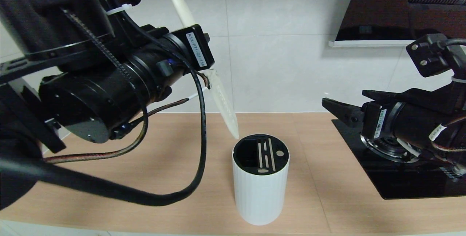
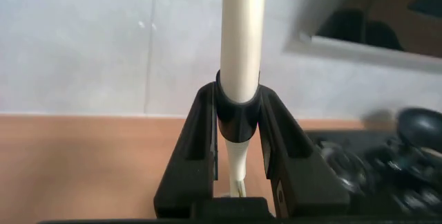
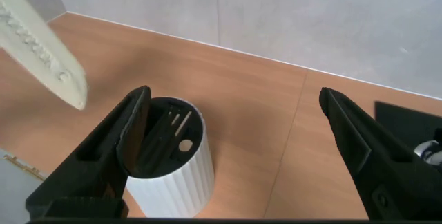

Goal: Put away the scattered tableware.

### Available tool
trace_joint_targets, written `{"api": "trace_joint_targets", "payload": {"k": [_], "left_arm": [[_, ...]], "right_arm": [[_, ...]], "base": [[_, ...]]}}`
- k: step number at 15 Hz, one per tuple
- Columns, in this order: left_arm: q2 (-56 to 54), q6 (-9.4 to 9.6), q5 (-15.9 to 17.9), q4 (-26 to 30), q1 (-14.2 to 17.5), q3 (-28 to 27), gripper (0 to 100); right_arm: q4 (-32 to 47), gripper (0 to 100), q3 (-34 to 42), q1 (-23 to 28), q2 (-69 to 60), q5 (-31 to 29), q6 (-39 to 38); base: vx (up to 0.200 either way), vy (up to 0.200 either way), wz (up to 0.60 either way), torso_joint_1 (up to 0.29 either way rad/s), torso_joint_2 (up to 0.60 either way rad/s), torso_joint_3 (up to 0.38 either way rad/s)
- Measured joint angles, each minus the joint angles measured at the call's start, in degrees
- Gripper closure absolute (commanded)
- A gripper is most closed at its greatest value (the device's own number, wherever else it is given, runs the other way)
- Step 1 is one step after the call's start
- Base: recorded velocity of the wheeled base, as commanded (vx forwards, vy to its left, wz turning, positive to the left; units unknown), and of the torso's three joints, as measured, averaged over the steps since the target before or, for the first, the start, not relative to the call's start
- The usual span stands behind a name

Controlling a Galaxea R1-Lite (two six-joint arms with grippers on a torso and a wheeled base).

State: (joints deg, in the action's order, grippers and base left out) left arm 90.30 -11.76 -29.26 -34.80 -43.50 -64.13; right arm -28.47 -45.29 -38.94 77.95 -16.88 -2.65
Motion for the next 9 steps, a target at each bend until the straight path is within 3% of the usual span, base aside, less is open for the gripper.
{"api": "trace_joint_targets", "payload": {"k": [4, 6, 9], "left_arm": [[4.5, 8.33, -1.7, -14.8, -2.1, 4.7, 100], [7.6, 9.98, -2.6, -18.9, -2.5, 6.4, 100], [10.3, 9.94, -2.6, -19.2, -3.1, 7.3, 100]], "right_arm": [[0.0, 0, 0.0, 0.2, 0.4, -0.1, 0.0], [-0.1, 0, 0.1, 0.2, 0.7, -0.1, 0.0], [-0.2, 0, 0.1, 0.2, 1.0, -0.1, 0.0]], "base": [[0.000, 0.000, 0.00, 0.000, 0.00, 0.000], [0.000, 0.000, 0.00, 0.000, 0.00, 0.000], [0.000, 0.000, 0.00, 0.000, 0.00, 0.000]]}}
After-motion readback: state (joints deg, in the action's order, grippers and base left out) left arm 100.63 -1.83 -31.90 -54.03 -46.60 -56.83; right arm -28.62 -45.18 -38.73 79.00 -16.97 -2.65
